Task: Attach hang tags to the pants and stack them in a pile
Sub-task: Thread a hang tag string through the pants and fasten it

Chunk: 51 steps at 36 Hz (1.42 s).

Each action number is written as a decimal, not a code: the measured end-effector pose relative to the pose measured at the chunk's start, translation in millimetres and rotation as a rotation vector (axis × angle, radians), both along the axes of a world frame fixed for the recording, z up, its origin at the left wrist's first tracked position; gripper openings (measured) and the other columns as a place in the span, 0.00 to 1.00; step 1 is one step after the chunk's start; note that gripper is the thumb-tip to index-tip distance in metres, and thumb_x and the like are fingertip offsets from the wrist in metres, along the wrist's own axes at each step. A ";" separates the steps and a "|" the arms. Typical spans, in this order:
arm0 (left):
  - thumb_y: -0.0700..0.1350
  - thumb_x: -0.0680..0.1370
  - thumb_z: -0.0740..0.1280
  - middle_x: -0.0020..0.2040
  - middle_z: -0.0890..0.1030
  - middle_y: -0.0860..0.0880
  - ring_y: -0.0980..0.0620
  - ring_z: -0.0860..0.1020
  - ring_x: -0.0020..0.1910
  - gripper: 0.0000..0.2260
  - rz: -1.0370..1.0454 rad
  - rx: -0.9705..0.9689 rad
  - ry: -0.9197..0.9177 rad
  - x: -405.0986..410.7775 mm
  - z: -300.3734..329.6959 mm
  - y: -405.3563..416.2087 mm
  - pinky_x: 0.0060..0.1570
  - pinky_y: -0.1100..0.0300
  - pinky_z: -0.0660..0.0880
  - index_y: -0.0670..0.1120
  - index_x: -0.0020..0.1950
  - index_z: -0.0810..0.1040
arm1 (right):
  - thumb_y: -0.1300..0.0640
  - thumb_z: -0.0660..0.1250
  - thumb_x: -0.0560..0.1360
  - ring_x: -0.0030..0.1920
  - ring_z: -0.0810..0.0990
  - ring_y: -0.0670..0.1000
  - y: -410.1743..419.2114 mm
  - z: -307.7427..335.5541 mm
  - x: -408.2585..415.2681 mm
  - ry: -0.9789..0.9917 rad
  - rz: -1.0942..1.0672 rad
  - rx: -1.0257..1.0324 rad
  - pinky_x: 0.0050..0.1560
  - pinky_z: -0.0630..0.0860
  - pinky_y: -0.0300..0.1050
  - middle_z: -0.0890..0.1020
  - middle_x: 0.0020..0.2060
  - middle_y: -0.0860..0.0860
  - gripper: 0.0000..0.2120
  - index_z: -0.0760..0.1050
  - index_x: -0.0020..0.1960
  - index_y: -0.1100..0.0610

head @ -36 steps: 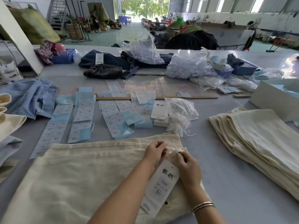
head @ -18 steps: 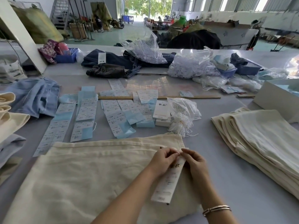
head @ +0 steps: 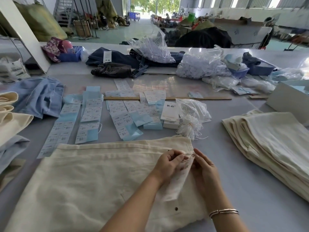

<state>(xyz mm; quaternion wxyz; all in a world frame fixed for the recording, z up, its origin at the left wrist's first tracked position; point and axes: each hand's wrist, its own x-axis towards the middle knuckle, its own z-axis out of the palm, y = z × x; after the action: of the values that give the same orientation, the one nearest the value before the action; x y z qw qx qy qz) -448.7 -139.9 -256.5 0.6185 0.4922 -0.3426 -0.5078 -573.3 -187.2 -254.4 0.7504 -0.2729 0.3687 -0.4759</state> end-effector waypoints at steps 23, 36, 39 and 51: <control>0.39 0.78 0.68 0.37 0.83 0.54 0.59 0.80 0.39 0.05 0.057 0.047 -0.112 2.4 -7.3 -4.4 0.45 0.67 0.75 0.47 0.44 0.80 | 0.63 0.68 0.74 0.33 0.82 0.44 3.0 14.6 -6.9 0.280 0.068 -0.082 0.30 0.77 0.34 0.85 0.37 0.47 0.10 0.80 0.51 0.51; 0.33 0.77 0.67 0.37 0.83 0.52 0.61 0.81 0.37 0.05 0.056 0.034 -0.029 6.8 -7.9 -5.4 0.44 0.69 0.75 0.35 0.51 0.80 | 0.68 0.68 0.73 0.36 0.78 0.43 -32.6 52.9 -20.4 1.226 0.319 -0.668 0.36 0.70 0.25 0.83 0.38 0.48 0.09 0.83 0.48 0.57; 0.34 0.76 0.68 0.38 0.84 0.50 0.58 0.81 0.39 0.04 0.063 0.036 0.031 6.5 -7.3 -3.5 0.44 0.67 0.76 0.39 0.49 0.81 | 0.68 0.66 0.73 0.40 0.77 0.45 -33.2 67.1 -23.3 1.440 0.370 -0.786 0.40 0.70 0.32 0.80 0.44 0.48 0.13 0.82 0.50 0.54; 0.35 0.77 0.67 0.34 0.84 0.50 0.57 0.81 0.36 0.06 0.129 0.008 0.076 8.2 -3.3 1.6 0.42 0.66 0.76 0.43 0.43 0.81 | 0.70 0.66 0.74 0.28 0.78 0.46 -15.7 47.8 8.3 0.502 0.175 -0.369 0.30 0.75 0.35 0.81 0.30 0.52 0.08 0.74 0.47 0.59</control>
<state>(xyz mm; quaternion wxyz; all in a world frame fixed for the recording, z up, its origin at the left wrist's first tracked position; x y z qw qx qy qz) -440.5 -138.3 -259.8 0.6606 0.4961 -0.2842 -0.4866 -565.0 -202.9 -206.6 0.6121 -0.5439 0.4248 -0.3862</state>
